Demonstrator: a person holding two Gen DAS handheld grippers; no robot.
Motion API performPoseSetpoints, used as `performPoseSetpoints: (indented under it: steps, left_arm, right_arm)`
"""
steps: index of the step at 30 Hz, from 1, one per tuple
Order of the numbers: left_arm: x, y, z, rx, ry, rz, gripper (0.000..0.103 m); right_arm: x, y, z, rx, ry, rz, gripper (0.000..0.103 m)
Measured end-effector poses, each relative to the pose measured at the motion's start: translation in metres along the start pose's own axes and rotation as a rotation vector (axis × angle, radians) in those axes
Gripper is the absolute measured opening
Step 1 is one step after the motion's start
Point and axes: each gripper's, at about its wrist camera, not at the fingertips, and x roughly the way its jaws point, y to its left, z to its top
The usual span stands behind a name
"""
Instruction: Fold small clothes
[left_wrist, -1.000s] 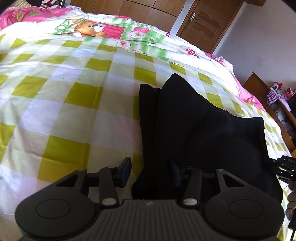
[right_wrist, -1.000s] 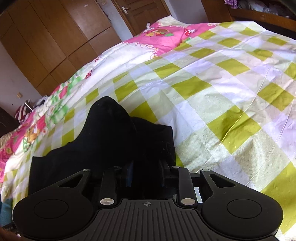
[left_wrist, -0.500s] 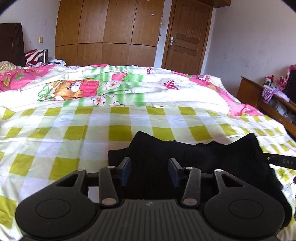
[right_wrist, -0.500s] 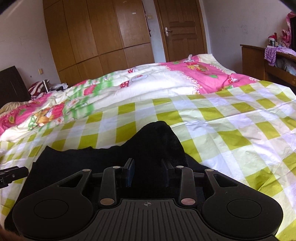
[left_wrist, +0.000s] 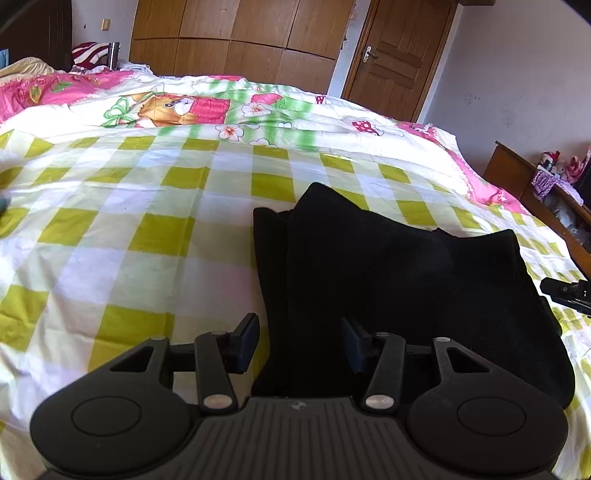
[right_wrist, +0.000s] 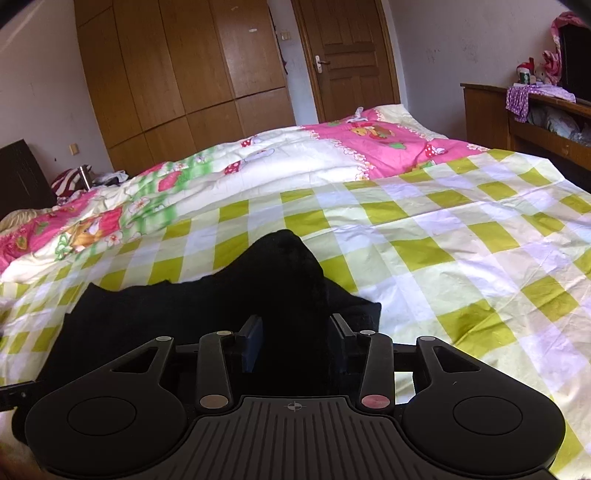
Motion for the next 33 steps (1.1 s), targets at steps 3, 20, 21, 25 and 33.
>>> performPoseSetpoints:
  steps: [3, 20, 21, 25, 33]
  left_arm:
    - [0.004, 0.001, -0.017, 0.007, 0.065, 0.011, 0.06]
    - [-0.043, -0.003, -0.049, -0.042, 0.072, 0.007, 0.041]
    - [-0.05, -0.005, -0.047, -0.028, 0.054, 0.014, 0.041]
    - [-0.081, -0.019, -0.036, 0.083, -0.044, 0.058, 0.041]
    - [-0.045, -0.039, -0.022, 0.099, -0.051, 0.039, 0.045]
  right_arm:
    - [0.001, -0.002, -0.017, -0.062, 0.057, -0.031, 0.053]
    - [-0.004, -0.006, -0.025, -0.002, 0.118, -0.03, 0.021]
    - [-0.009, -0.007, -0.023, 0.013, 0.104, -0.014, 0.021]
    - [-0.025, -0.016, -0.014, 0.012, 0.029, -0.01, 0.03]
    - [-0.004, -0.018, -0.015, 0.047, 0.035, -0.013, 0.041]
